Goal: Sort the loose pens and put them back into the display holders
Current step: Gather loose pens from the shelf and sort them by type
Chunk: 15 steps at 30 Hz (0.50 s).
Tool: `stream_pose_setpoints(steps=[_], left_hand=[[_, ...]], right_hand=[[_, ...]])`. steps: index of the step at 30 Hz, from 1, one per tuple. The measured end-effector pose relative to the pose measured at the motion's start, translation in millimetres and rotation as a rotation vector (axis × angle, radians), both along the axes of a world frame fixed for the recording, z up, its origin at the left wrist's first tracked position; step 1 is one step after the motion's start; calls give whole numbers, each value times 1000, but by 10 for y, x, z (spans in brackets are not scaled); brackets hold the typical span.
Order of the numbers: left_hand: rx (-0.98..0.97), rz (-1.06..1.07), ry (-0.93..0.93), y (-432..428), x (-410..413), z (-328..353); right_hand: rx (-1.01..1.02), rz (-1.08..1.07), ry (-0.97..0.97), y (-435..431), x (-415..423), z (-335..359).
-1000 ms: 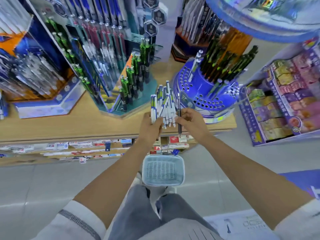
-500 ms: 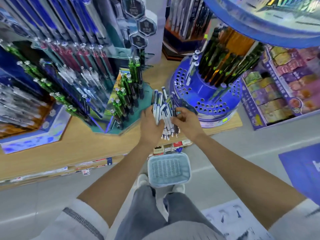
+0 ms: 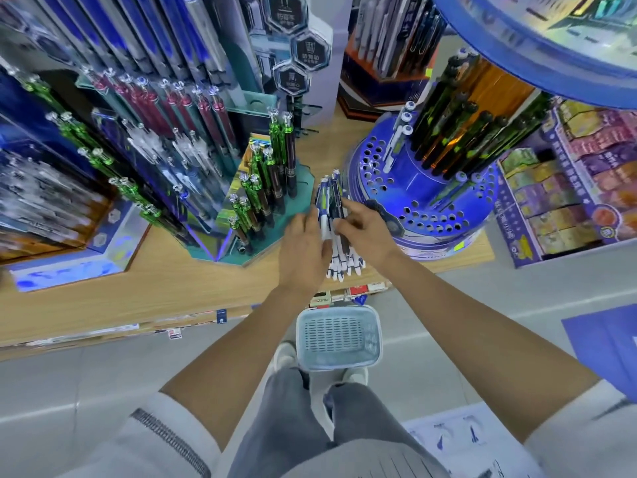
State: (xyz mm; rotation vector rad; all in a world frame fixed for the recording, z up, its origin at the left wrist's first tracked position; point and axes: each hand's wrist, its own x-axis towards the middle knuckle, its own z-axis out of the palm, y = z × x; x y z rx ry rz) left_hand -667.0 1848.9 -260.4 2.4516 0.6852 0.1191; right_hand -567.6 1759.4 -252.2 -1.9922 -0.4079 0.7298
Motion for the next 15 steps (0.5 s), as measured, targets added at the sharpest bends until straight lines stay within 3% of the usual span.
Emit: stream_pose_setpoints(steps=[4,11,15], left_hand=[[77,29,21,-46,-23,-35],[-66,109,-72,-57,-50,-42],[53,75,59,15,-91,-30]], right_hand=[[-39,-49,-117,-164,-41,-43],[-129,-20,-328,-237,-241,-126],[-127,-48,-311,-200,-255,-113]])
